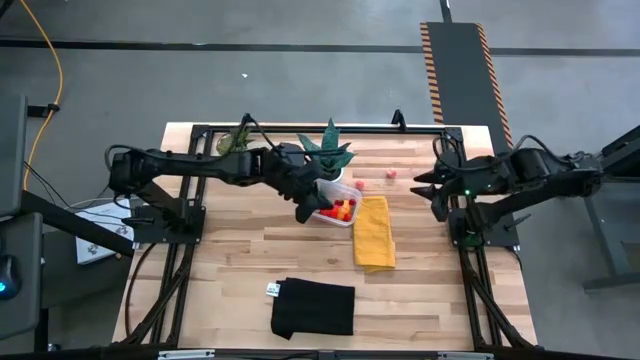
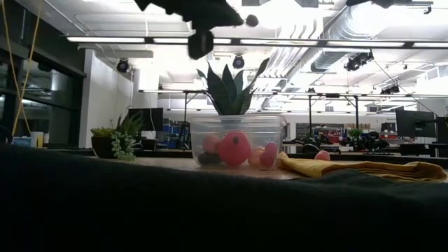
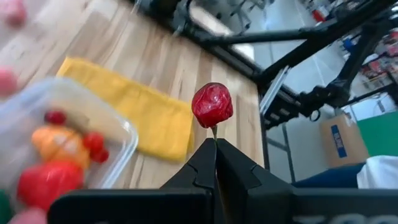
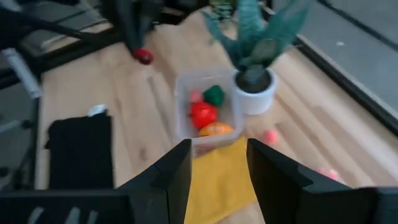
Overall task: Pick and placing Produce into tupperware
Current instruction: Put the red cherry into the transparent container
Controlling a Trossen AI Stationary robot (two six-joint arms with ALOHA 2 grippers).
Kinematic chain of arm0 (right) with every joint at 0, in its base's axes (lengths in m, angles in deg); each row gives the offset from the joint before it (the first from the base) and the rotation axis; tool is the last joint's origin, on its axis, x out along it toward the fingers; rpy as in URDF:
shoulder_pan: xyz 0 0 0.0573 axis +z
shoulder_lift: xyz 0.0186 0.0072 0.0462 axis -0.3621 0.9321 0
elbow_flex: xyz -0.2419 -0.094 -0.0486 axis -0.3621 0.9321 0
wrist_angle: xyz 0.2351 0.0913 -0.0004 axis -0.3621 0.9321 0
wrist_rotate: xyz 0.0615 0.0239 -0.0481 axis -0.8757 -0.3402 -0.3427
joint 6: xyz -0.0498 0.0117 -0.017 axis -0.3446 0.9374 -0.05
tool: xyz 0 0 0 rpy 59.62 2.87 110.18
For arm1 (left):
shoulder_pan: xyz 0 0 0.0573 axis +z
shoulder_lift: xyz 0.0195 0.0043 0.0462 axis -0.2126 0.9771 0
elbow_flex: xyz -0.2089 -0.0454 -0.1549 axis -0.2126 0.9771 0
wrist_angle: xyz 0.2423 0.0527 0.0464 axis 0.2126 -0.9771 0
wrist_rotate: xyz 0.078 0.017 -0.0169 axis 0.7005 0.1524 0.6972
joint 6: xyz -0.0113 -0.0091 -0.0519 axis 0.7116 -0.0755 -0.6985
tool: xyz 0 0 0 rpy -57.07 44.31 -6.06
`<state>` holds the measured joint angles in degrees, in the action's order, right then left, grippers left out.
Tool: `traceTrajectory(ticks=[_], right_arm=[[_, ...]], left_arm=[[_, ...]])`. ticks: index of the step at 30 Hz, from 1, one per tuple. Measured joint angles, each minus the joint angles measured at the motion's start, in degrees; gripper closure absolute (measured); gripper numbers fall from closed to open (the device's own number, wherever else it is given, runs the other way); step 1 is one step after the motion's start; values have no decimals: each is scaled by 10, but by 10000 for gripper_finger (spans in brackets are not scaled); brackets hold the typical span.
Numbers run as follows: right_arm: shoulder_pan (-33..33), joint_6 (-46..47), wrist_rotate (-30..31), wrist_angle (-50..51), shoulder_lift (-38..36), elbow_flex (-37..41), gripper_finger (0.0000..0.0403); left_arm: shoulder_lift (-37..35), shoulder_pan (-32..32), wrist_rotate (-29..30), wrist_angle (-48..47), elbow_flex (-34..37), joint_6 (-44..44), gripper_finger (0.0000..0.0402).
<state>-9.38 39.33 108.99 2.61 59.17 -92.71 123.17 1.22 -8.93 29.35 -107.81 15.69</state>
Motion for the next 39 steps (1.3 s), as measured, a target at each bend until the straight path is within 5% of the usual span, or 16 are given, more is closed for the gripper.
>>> traceTrajectory(ticks=[17, 23, 39], right_arm=[[-158, 8, -270, -214, -32, 228, 256], [-192, 4, -299, -322, -23, 272, 256], [-254, -10, -366, -369, -18, 275, 256]], left_arm=[[11, 1, 43, 28, 0, 134, 401], [11, 0, 50, 27, 0, 136, 401], [11, 16, 51, 29, 0, 142, 401]])
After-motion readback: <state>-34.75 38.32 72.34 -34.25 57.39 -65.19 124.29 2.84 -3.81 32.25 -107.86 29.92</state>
